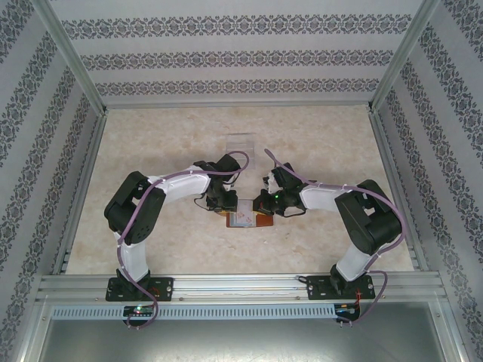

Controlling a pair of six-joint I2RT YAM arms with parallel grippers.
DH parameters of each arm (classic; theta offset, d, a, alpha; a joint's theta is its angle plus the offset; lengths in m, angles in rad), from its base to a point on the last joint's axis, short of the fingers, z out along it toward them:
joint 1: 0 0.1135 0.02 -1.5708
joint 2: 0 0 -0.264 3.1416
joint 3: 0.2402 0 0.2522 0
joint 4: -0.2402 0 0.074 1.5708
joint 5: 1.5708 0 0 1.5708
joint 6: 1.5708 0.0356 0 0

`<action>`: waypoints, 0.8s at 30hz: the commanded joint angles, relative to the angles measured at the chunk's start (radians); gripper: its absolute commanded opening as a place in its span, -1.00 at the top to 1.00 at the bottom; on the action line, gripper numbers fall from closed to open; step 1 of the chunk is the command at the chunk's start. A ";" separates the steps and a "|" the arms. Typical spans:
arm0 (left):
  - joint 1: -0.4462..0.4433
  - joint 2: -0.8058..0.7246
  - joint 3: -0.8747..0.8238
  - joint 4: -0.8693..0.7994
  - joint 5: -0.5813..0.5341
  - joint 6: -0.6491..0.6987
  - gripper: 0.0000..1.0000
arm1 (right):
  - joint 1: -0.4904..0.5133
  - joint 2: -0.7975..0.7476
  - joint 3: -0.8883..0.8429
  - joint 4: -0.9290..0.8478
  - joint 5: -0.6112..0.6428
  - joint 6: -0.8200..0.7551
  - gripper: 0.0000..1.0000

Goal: Take the credit cards out of the card holder

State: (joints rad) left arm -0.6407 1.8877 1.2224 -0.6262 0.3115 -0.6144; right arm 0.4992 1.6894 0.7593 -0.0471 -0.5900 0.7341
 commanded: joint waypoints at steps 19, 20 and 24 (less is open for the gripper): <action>-0.008 -0.025 -0.063 0.143 0.129 -0.081 0.23 | 0.016 0.030 0.026 -0.052 0.008 -0.018 0.85; -0.008 -0.016 -0.063 0.134 0.117 -0.080 0.23 | 0.016 0.029 0.026 -0.051 0.009 -0.017 0.86; -0.008 0.001 -0.064 0.094 0.064 -0.061 0.25 | 0.016 0.024 0.023 -0.056 0.014 -0.016 0.85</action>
State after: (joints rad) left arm -0.6407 1.8591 1.1728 -0.5076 0.4122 -0.6853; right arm 0.5018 1.6989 0.7731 -0.0608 -0.5930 0.7300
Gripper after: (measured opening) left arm 0.378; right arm 0.075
